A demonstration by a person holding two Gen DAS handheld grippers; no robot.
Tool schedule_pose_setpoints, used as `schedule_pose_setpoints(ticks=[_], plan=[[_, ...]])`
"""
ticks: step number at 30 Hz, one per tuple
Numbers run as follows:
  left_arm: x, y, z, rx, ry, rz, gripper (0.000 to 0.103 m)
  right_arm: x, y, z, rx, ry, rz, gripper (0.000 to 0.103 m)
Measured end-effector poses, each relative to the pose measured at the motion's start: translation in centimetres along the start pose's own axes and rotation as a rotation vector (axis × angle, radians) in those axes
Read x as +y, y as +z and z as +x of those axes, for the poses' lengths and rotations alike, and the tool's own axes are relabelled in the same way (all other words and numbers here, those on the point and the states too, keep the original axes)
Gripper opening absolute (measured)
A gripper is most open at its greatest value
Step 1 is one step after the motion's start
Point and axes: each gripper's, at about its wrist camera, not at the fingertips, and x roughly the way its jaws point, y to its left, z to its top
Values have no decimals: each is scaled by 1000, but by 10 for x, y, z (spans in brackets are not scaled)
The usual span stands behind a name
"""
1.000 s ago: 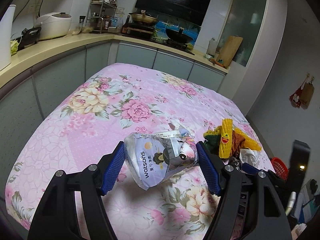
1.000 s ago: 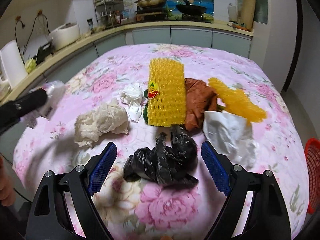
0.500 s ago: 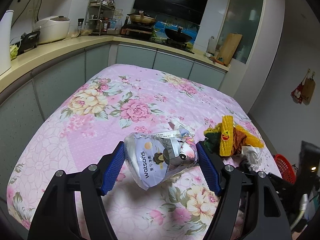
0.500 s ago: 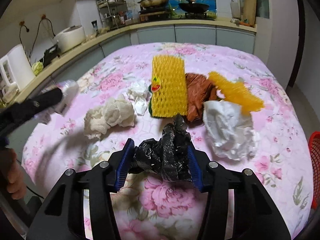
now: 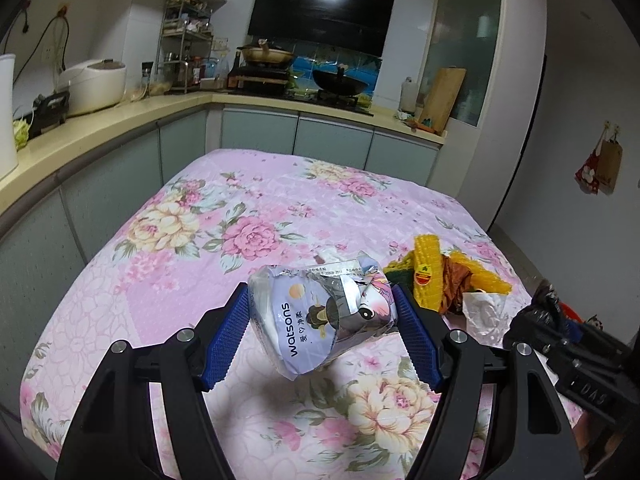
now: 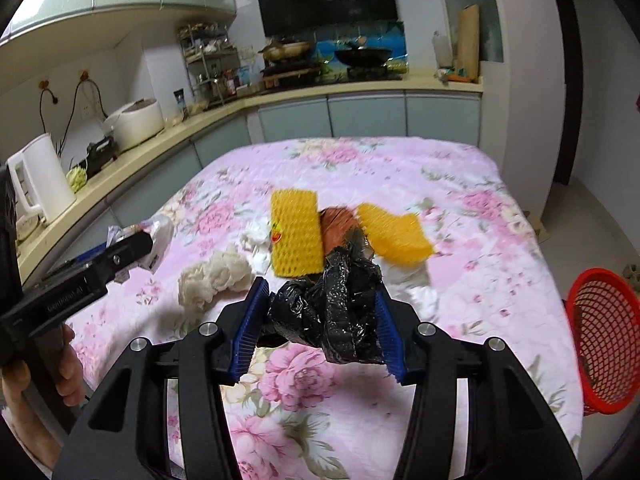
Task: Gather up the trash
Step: 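Grasp the silver Watsons pouch with the left tool while the right tool grasps black plastic bags, then carry the pouch and black bags to the red basket and release both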
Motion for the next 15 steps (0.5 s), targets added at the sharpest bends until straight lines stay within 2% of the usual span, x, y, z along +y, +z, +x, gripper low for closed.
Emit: schedule_pose_setpoints(ticks=[15], plan=[[-45,20,-19,-87,-10,105,69,-34,25,-48,-132,-40,43,50]])
